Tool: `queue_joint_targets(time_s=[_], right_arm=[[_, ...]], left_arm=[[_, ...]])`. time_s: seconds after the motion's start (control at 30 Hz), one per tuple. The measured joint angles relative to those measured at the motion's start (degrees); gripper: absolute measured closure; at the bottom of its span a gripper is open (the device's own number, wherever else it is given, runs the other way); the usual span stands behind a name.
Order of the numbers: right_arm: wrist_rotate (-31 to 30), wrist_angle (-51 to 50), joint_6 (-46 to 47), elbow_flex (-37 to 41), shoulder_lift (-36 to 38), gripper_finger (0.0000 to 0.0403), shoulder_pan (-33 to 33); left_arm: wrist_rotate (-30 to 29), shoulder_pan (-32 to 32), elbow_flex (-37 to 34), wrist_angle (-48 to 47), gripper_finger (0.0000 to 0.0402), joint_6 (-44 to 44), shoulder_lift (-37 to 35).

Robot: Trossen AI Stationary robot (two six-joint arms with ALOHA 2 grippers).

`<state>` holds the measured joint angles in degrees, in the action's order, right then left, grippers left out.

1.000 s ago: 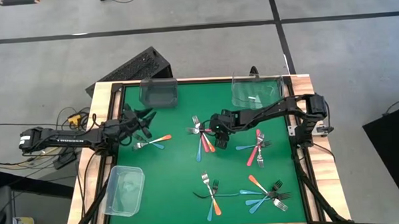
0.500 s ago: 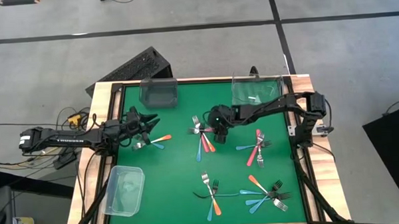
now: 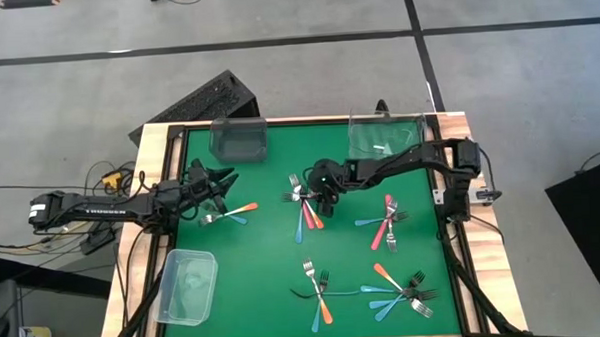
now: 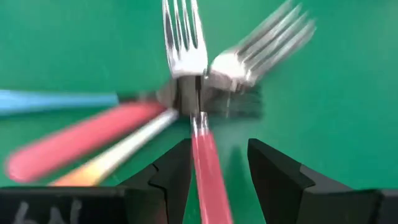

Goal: Sort silverware by color (type)
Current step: Put the pink fork into the transparent bin

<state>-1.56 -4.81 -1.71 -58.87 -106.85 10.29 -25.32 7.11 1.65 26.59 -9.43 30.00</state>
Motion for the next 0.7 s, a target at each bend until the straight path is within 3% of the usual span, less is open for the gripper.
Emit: queue_joint_targets(time_s=[0.23,0.33,0.5,0.7], right_arm=[[0.34,0.46,-0.27,-0.28,-2.86,0.0224,-0.09],[0.15,-1.05,-0.3,-0.28,-2.75,0.0252,0.0],[0.13,-6.22,-1.38,-0.15,-0.16,0.0342,0.41],[-0.48,-13.54,1.99,0.11,5.3,0.0348,-1.2]], left_arm=[[-0.51,-0.01,0.0,-0.35,0.0292,-0.15,0.07],[-0.55,0.0,0.0,-0.5,0.0292,-0.33,0.07],[-2.17,-0.02,0.0,-0.59,0.0292,-0.33,0.07],[-5.76,0.0,0.0,-0.73,0.0292,0.01,0.11]])
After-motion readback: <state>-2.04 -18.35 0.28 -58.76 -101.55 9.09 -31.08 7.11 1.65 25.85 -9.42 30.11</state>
